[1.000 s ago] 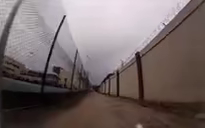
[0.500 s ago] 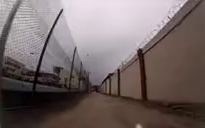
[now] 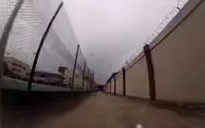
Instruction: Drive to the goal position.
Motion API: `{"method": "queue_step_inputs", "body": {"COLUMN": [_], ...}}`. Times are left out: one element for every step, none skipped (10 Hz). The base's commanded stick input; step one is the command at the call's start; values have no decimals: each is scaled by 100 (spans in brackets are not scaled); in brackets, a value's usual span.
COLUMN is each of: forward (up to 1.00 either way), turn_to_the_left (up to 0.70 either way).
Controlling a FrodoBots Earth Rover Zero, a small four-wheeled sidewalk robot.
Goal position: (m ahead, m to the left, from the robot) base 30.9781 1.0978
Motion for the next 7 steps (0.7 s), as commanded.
{"method": "queue_step_inputs", "body": {"forward": [84,84,84,84,84,84,84], "turn_to_the_left": [3,3,9,18,27,33,33]}}
